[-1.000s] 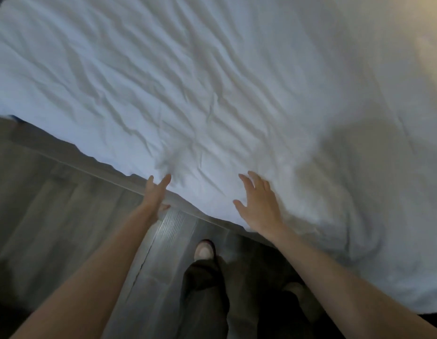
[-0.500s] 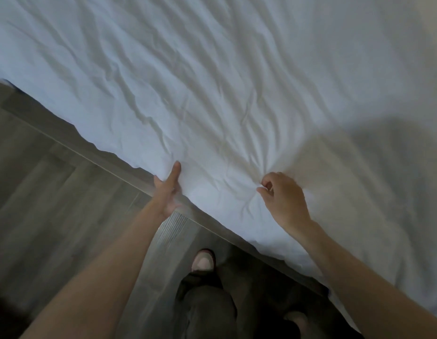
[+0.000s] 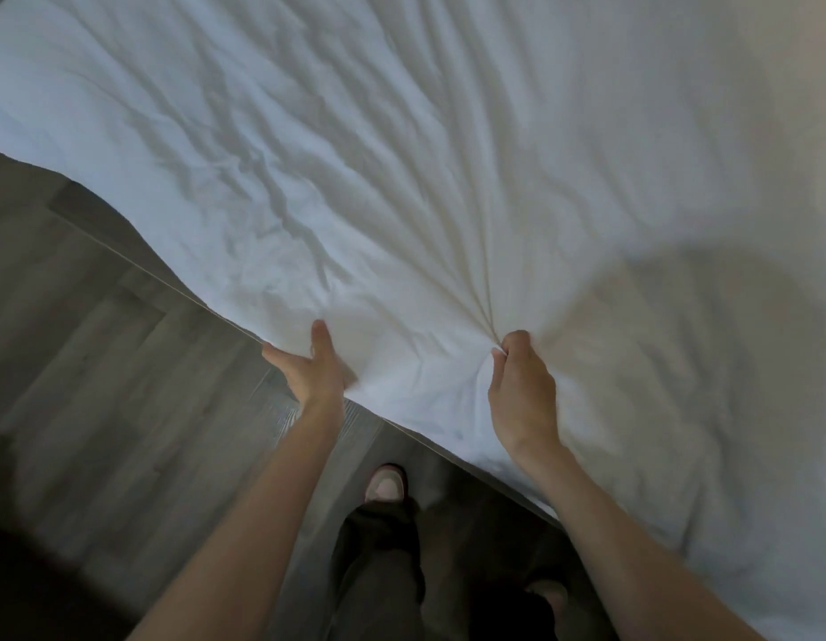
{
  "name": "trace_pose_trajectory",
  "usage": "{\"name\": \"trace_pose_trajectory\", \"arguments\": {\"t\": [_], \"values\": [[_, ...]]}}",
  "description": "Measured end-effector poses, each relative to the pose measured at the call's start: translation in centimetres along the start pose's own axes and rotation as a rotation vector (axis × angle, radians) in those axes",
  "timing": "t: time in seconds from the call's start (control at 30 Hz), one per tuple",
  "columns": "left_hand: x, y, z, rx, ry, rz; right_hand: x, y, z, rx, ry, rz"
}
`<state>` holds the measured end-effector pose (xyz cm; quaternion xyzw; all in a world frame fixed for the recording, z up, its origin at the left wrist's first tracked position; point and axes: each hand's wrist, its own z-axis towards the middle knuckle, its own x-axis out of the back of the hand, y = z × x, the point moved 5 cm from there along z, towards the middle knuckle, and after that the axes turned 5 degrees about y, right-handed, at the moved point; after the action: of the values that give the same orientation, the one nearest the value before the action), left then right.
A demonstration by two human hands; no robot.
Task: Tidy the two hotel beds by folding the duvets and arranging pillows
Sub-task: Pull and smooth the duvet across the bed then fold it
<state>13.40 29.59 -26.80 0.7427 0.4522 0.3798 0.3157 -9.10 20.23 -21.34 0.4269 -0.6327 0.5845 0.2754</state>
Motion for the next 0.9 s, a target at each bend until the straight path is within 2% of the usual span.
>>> {"name": "trace_pose_trajectory", "arguments": {"t": [0.1, 0.27, 0.43, 0.5, 0.7, 0.9], "values": [[1.1, 3.2, -2.5, -0.107, 0.038, 0.015, 0.7, -1.0, 0.2, -0.016, 0.028, -0.018], [0.4, 7.8, -6.1, -0.164, 0.047, 0.045, 1.9, -1.6, 0.9, -0.080, 0.051, 0.035], [0.4, 10.2, -7.8, -0.198, 0.067, 0.030, 4.9, -1.2, 1.7, 0.071, 0.020, 0.071], [0.9, 11.1, -8.6, -0.196, 0.087, -0.001, 6.7, -1.3, 2.2, 0.193, 0.003, 0.028], [1.8, 15.3, -12.1, -0.194, 0.189, -0.015, 12.9, -3.2, 2.5, 0.442, 0.076, 0.050], [1.6, 18.3, -20.0, -0.239, 0.220, -0.102, 21.3, -2.0, 2.5, 0.503, 0.154, 0.165]]}}
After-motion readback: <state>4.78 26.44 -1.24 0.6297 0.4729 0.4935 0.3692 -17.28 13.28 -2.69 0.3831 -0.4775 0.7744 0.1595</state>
